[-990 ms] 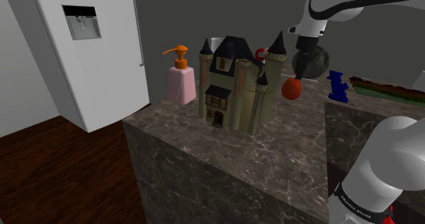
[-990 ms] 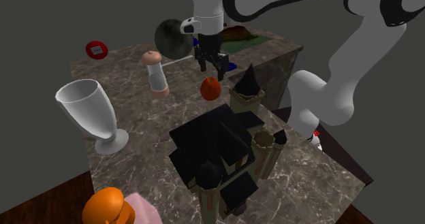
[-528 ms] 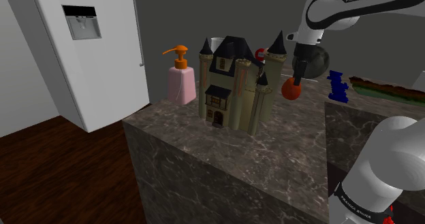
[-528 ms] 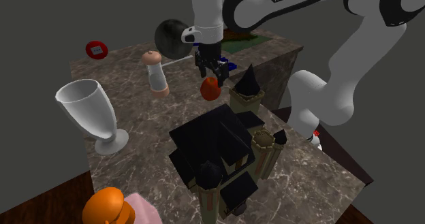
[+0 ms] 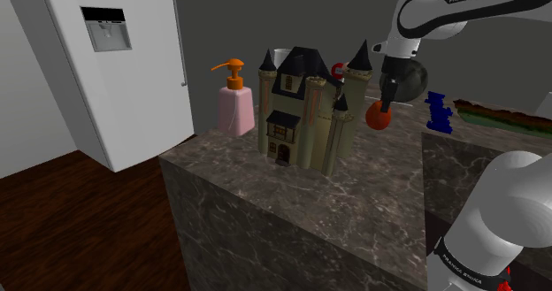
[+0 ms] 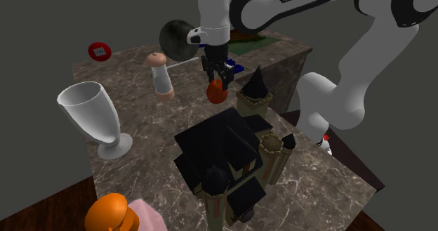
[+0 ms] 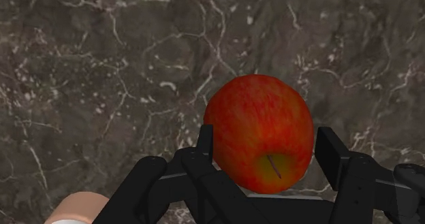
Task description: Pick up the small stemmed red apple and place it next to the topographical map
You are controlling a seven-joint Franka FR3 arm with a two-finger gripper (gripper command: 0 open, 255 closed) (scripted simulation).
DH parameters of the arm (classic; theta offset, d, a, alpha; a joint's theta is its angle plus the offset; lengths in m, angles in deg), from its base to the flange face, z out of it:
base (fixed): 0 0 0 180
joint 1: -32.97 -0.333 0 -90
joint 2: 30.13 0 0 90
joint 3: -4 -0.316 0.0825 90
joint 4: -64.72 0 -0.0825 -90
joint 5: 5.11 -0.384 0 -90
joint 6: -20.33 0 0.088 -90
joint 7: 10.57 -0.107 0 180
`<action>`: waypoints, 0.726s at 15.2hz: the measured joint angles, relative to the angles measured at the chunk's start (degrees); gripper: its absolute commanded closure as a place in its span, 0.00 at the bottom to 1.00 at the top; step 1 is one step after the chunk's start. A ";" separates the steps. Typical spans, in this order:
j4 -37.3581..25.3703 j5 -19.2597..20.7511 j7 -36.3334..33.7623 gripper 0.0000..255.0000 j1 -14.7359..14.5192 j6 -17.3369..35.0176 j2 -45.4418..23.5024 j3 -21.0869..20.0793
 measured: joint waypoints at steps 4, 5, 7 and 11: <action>0.00 0.00 0.00 1.00 0.00 0.01 -0.02 0.00; 0.00 0.00 0.00 1.00 0.00 0.01 -0.02 0.00; 0.01 0.00 0.00 1.00 0.00 0.02 -0.01 0.00; -2.11 -0.20 0.03 1.00 -0.08 -2.33 0.17 -0.35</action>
